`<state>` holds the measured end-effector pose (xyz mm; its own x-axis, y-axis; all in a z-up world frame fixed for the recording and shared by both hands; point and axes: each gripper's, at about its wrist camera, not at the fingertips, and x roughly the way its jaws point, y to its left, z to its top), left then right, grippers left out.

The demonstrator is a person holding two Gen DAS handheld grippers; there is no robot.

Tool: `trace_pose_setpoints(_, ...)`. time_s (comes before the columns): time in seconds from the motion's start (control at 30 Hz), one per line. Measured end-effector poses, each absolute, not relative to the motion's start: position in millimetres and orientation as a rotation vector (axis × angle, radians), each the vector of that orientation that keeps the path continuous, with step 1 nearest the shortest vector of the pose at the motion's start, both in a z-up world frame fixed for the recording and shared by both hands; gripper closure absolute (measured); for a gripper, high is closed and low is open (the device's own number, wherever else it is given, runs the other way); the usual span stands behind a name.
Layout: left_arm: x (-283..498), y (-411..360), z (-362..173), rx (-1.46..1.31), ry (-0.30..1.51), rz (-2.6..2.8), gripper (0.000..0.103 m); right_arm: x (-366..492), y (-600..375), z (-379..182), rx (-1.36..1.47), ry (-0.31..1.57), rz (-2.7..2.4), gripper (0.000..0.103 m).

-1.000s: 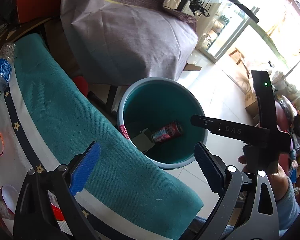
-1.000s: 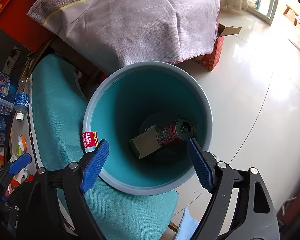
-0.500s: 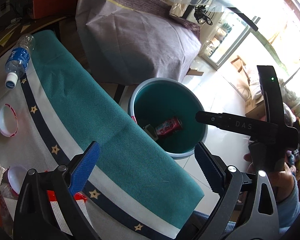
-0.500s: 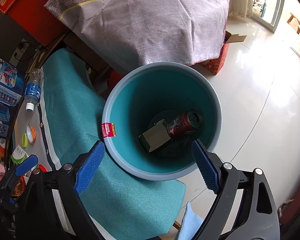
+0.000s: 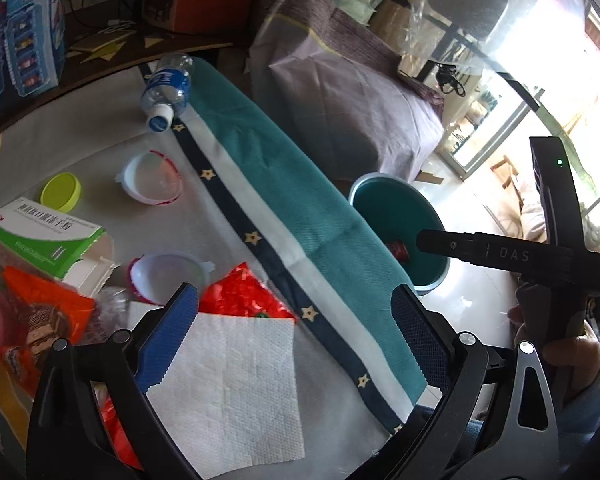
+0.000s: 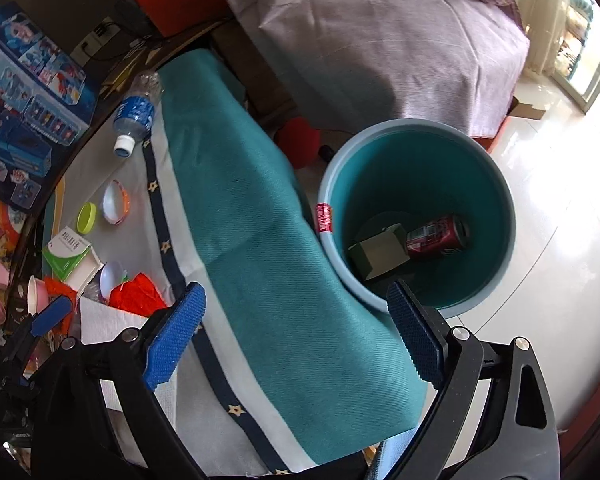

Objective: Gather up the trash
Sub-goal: 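Move both tools back over the trash on the table, then pinch the white paper towel with the right tool while the left approaches the pill bottle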

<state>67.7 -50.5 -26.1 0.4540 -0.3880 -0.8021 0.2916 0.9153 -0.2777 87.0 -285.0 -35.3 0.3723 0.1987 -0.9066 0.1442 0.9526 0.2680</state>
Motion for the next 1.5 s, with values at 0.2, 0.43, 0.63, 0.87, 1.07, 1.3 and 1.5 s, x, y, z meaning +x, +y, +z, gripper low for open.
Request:
trace_pose_setpoints(0.2, 40.4, 28.0, -24.5, -0.178, 0.997, -0.290, 0.005, 81.8, -218.5, -38.2, 0.225, 1.238, 0.161, 0.015)
trace_pose_setpoints(0.43, 12.3, 103.1, -45.2, -0.198, 1.023, -0.134, 0.005, 69.5, -172.5, -47.4, 0.146, 1.285, 0.239, 0.015)
trace_pose_setpoints(0.63, 4.7, 154.6, -73.5, -0.245, 1.065, -0.021, 0.005, 62.0, -143.1, -56.4, 0.094, 1.328, 0.280, 0.015)
trace_pose_setpoints(0.87, -1.5, 157.2, -78.7, -0.265, 1.069, -0.046, 0.005, 55.2, -112.8, -74.4, 0.060, 1.372, 0.327, 0.015)
trace_pose_setpoints(1.07, -4.3, 143.4, -77.4, -0.218, 1.064, -0.085, 0.004, 50.6, -81.5, -87.4, -0.026, 1.355, 0.381, 0.015)
trace_pose_setpoints(1.3, -3.5, 139.1, -79.7, -0.222, 1.066, -0.102, 0.004, 41.4, -62.3, -99.4, -0.148, 1.309, 0.396, 0.015)
trace_pose_setpoints(1.5, -5.8, 132.9, -78.3, -0.204, 1.082, -0.099, 0.004, 23.6, -54.1, -95.3, -0.269, 1.226, 0.397, 0.062)
